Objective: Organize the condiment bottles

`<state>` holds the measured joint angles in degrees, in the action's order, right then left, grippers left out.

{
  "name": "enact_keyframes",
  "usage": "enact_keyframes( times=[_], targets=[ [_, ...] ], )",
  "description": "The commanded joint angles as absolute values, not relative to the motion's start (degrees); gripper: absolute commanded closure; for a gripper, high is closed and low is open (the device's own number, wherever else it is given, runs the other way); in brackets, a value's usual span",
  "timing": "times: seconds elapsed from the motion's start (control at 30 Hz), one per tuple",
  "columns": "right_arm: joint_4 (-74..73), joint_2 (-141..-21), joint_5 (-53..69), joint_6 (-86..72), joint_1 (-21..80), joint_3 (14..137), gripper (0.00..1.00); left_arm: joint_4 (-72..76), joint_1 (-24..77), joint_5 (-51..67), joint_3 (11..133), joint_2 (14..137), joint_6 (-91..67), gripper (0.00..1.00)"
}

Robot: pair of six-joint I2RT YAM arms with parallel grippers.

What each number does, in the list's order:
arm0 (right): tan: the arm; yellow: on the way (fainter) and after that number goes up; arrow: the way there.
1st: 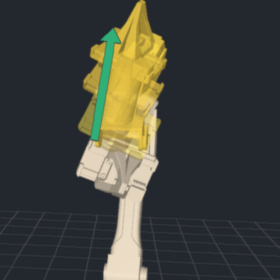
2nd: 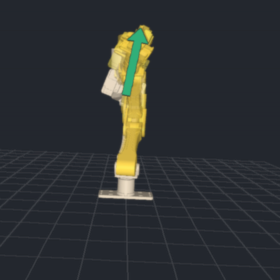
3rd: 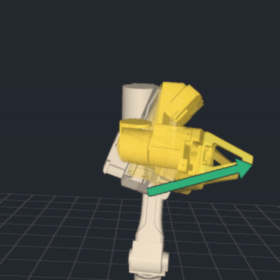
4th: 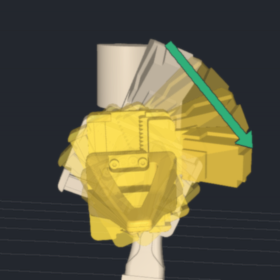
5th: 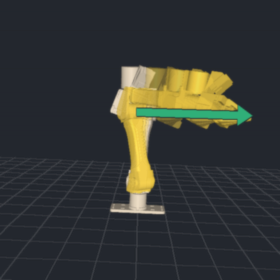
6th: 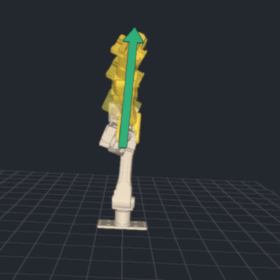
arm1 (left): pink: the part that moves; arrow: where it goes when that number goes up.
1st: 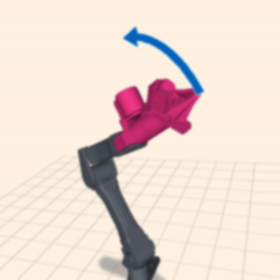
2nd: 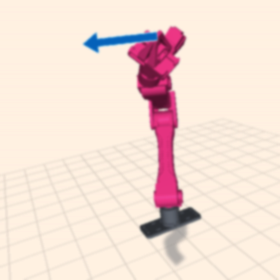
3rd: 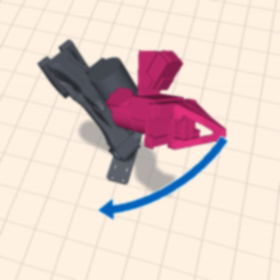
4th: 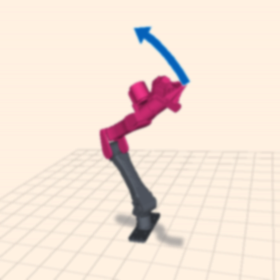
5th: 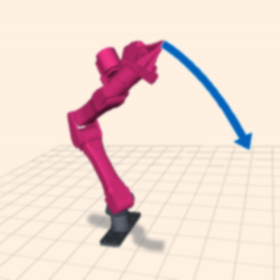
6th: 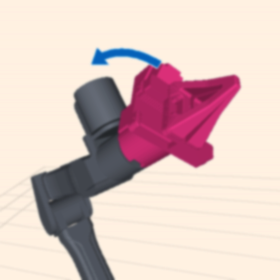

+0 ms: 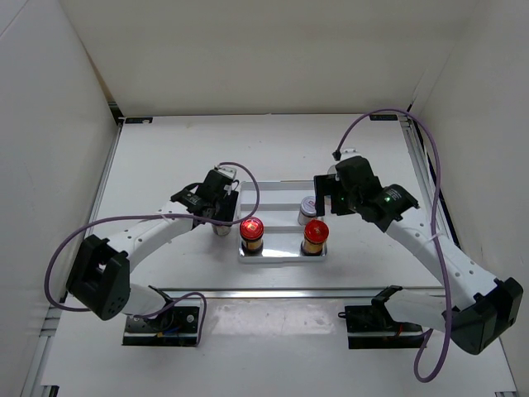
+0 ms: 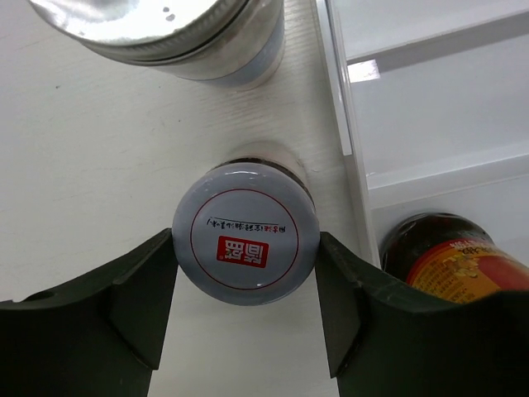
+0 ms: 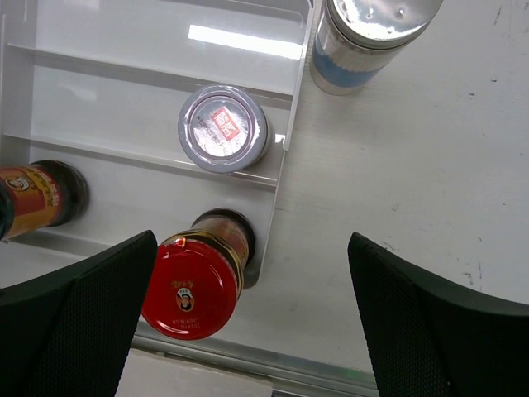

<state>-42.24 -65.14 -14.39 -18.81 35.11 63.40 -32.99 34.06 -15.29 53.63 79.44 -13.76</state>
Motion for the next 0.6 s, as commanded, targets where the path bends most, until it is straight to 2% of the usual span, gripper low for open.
enact_keyframes(
  times=[0.0,0.07,0.1,0.2,0.23,0.3,0.57],
  targets=[
    [-41.57,-63.11,-16.61,-17.14,35.33,62.85,0.01,-32.78,34.01,-13.18,55.72,79.63,-13.01,0.33],
    [-41.57,-63.11,-16.61,-17.14,35.33,62.84,0.01,-32.78,34.01,-13.18,56.24,79.63,-13.01,0.44],
    [-41.57,-63.11,-16.61,-17.14,35.33,62.84,0.01,-32.78,34.01,-13.88,56.25,79.63,-13.01,0.54],
    [-42.09,-63.11,-16.61,-17.14,35.33,62.84,0.01,-32.78,34.01,-16.33,56.25,77.70,-13.01,0.70],
    [-42.10,-63.11,-16.61,-17.14,35.33,62.84,0.01,-32.78,34.01,-17.04,56.25,77.17,-13.01,0.79],
    [-42.10,-63.11,-16.61,-17.66,35.33,62.32,0.01,-32.78,34.01,-19.06,56.25,75.50,-13.01,0.88],
    [-42.10,-62.05,-16.61,-17.67,35.33,62.31,0.01,-32.78,34.01,-19.26,58.87,69.17,-14.67,0.89]
  ],
)
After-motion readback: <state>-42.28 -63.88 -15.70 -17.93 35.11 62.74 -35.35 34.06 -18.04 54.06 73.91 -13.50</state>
